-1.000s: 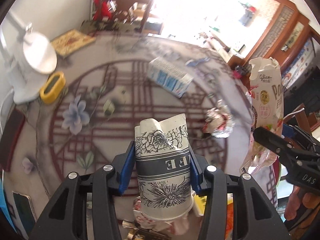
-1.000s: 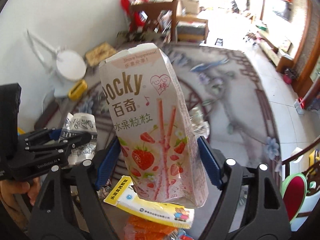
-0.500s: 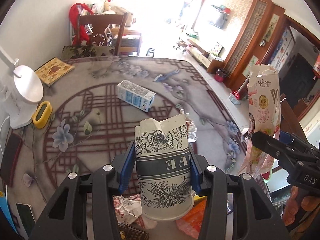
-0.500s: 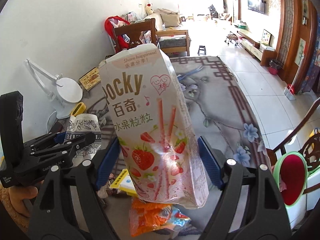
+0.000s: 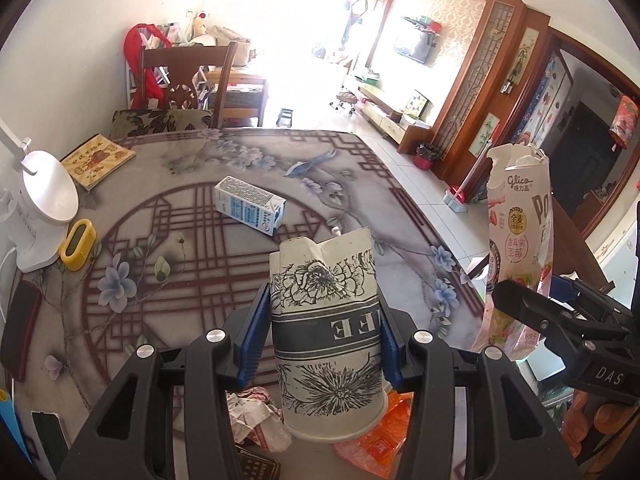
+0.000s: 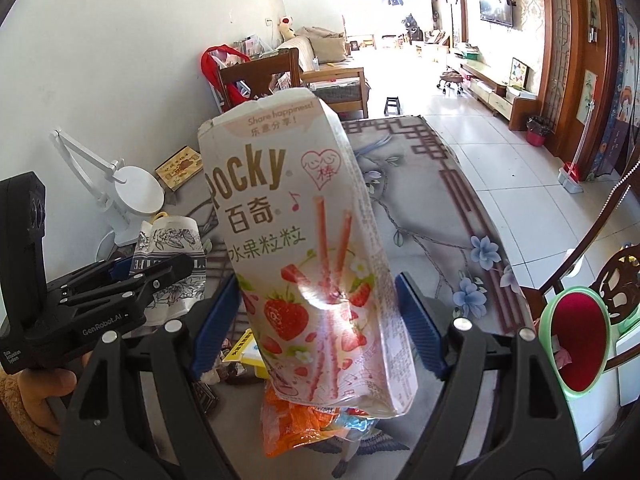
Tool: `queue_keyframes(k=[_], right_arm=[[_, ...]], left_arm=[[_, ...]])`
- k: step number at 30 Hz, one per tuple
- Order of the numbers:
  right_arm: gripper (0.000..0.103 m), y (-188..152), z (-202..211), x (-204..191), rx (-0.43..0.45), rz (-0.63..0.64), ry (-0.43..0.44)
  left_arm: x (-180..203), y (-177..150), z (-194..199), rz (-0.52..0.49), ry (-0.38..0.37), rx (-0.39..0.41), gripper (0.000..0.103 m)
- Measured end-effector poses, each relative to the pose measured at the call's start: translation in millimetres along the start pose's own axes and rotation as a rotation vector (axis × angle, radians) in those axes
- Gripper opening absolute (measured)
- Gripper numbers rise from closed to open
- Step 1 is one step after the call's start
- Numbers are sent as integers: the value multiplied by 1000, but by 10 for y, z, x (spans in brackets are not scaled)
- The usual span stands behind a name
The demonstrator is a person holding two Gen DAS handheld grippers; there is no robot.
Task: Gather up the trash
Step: 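Lift the paper cup and Pocky box and carry them to the red bucket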
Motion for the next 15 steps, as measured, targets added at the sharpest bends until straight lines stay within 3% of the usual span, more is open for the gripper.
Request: queue_keyframes(k=[15], right_arm=[[77, -100, 61, 320, -13, -64, -41]], left_arm=[[316, -24, -222, -34, -44, -33, 45]])
Point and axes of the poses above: each gripper's, at about its wrist camera, not at the fingertips, and z roughly against the way its jaws point, x to its right, y to its top, the point moved 10 cm from there along -z, roughly the way its jaws point, and after that the axes turned 15 degrees about -y, right-handed, at the moved point
